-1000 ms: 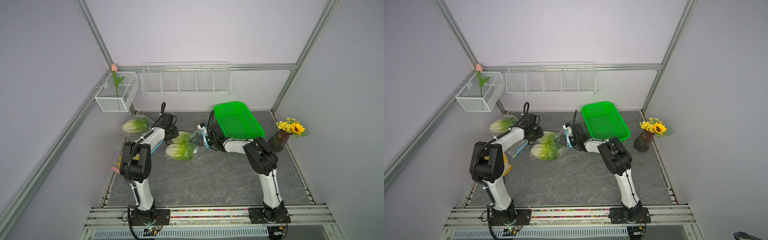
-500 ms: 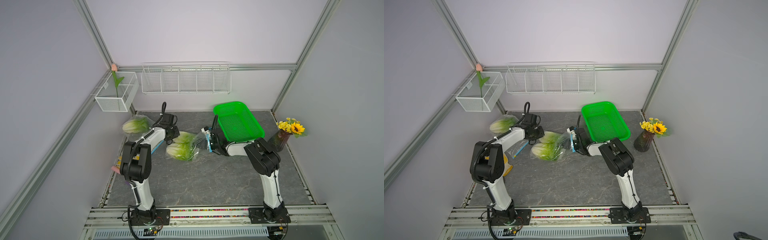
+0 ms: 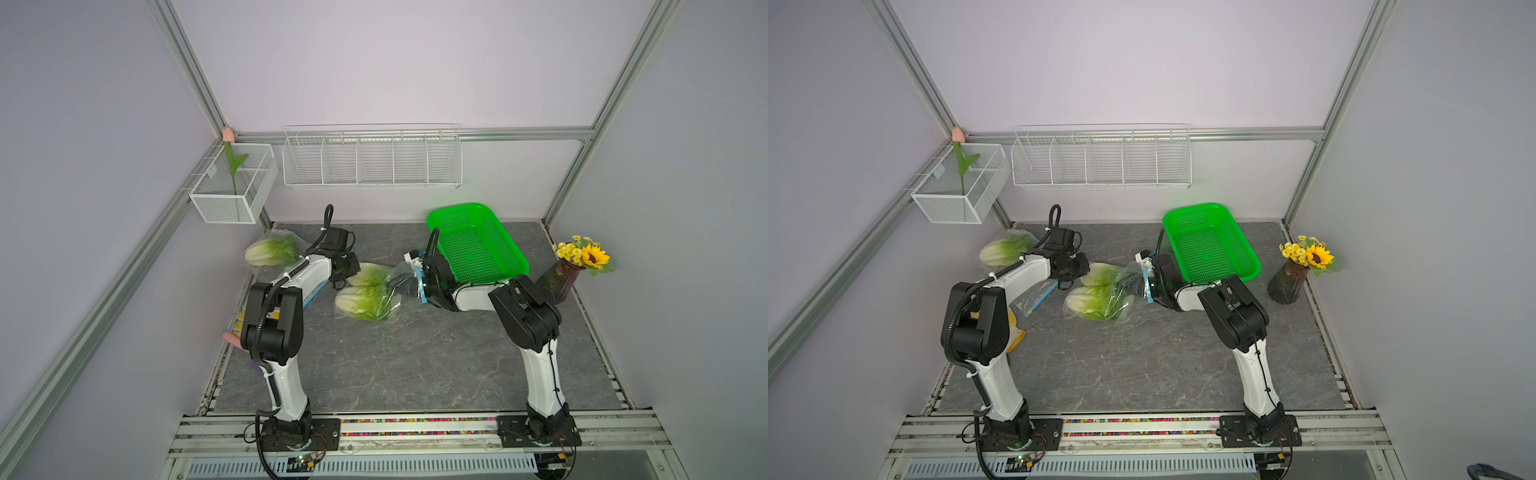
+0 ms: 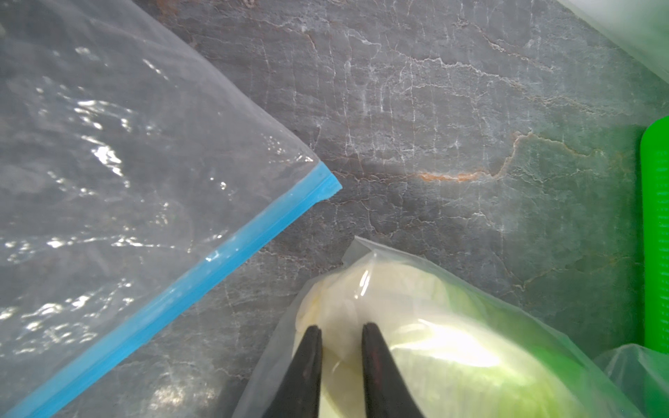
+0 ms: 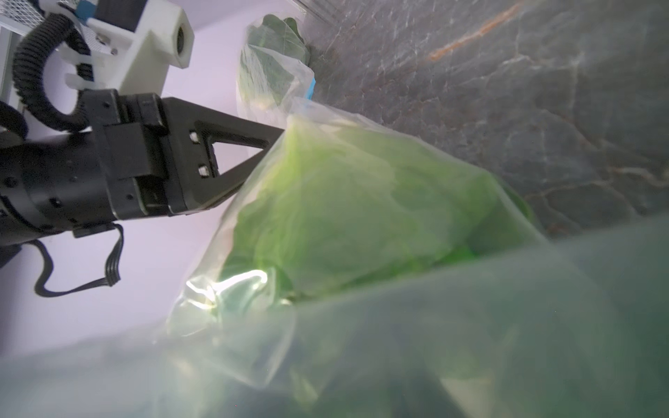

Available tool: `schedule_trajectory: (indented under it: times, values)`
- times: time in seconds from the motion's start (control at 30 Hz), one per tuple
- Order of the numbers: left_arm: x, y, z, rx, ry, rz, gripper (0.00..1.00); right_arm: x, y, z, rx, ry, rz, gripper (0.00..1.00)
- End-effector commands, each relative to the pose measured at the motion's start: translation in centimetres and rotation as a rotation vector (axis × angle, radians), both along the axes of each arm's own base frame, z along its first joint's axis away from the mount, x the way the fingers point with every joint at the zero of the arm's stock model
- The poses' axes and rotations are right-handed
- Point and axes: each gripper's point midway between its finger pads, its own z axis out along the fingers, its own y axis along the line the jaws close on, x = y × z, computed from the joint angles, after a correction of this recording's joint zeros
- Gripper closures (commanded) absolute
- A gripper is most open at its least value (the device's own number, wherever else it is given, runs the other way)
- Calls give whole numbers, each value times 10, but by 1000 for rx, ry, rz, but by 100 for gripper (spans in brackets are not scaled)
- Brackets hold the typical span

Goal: Open the zip-top bag and take out the chinese cabbages
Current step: Pick up the Chinese cabbage from the zipper food storage bag.

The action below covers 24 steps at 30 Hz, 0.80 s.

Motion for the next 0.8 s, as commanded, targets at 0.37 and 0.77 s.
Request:
schedule_trajectory:
  times: [0.37, 0.77]
  values:
    - [-20, -7, -15, -22, 45, -12, 72, 26, 18, -2, 43, -6, 22, 83]
    - [-48, 5, 14, -182, -55, 46, 8, 19, 0, -8, 19, 5, 15, 93]
